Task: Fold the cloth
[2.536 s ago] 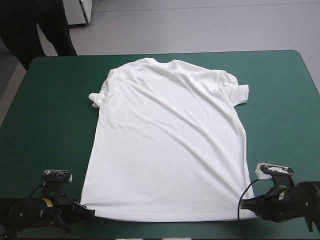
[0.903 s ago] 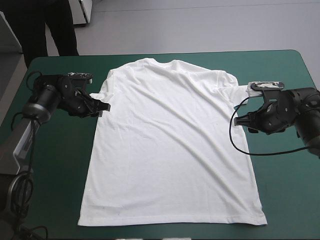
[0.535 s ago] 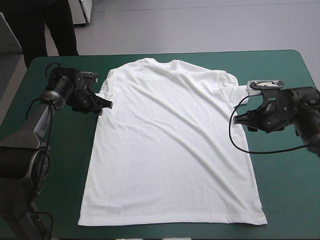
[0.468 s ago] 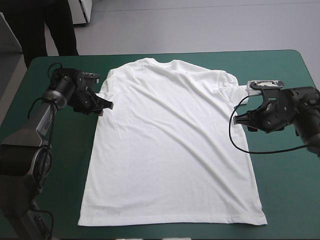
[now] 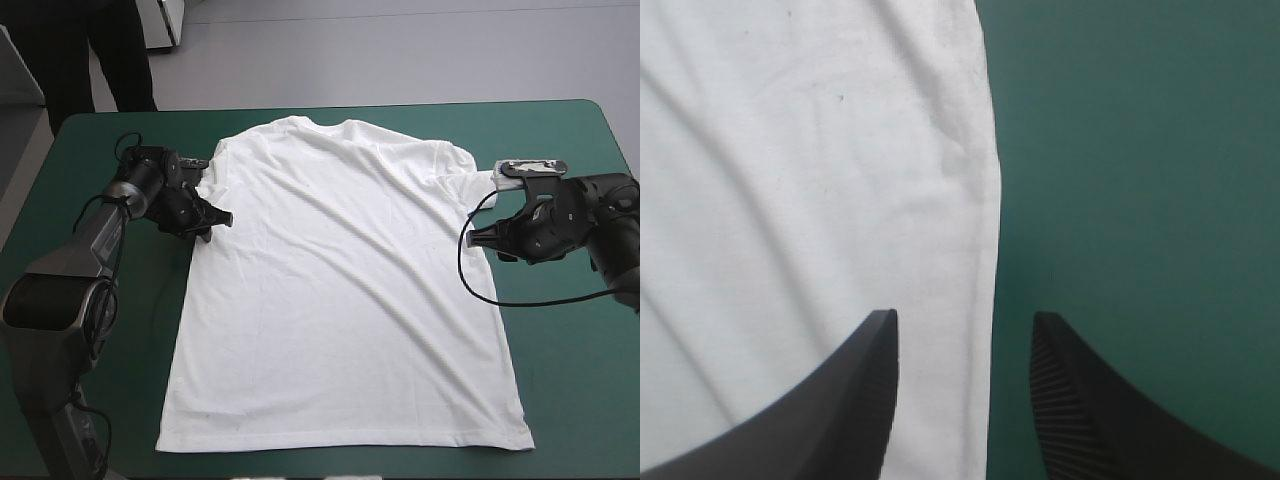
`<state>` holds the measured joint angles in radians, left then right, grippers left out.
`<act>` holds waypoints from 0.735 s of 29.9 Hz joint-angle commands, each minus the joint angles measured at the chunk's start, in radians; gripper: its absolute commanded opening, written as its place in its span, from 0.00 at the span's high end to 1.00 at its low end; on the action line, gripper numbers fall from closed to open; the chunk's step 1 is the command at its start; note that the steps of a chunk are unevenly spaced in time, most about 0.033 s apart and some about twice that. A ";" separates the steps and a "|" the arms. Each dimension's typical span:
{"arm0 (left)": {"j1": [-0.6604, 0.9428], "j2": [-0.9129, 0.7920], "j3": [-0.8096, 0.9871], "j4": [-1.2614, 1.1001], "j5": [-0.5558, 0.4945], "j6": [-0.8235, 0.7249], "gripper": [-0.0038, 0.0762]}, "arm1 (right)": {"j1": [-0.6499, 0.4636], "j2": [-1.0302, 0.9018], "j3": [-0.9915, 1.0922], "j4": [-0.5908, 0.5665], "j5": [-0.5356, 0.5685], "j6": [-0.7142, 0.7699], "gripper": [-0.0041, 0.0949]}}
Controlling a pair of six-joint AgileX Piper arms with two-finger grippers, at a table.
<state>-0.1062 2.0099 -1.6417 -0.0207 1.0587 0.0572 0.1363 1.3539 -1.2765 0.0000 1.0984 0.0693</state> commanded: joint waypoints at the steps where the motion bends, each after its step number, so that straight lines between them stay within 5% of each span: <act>1: -0.013 -0.037 -0.031 -0.011 -0.011 -0.010 0.54 | -0.003 -0.027 -0.032 0.000 -0.038 -0.013 0.55; 5: -0.044 -0.019 -0.031 -0.007 -0.013 -0.010 0.63 | -0.003 -0.027 -0.032 -0.008 -0.038 -0.015 0.55; 10: -0.071 -0.008 -0.031 0.004 -0.018 -0.013 0.98 | -0.003 -0.027 -0.032 -0.008 -0.036 -0.015 0.55; 22: -0.071 -0.008 -0.031 0.004 -0.008 -0.001 0.98 | -0.090 0.177 -0.150 0.084 -0.031 -0.044 0.51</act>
<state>-0.1706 2.0338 -1.6527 0.0000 1.0597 0.0580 0.0730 1.4879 -1.3422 0.0581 1.0743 0.0519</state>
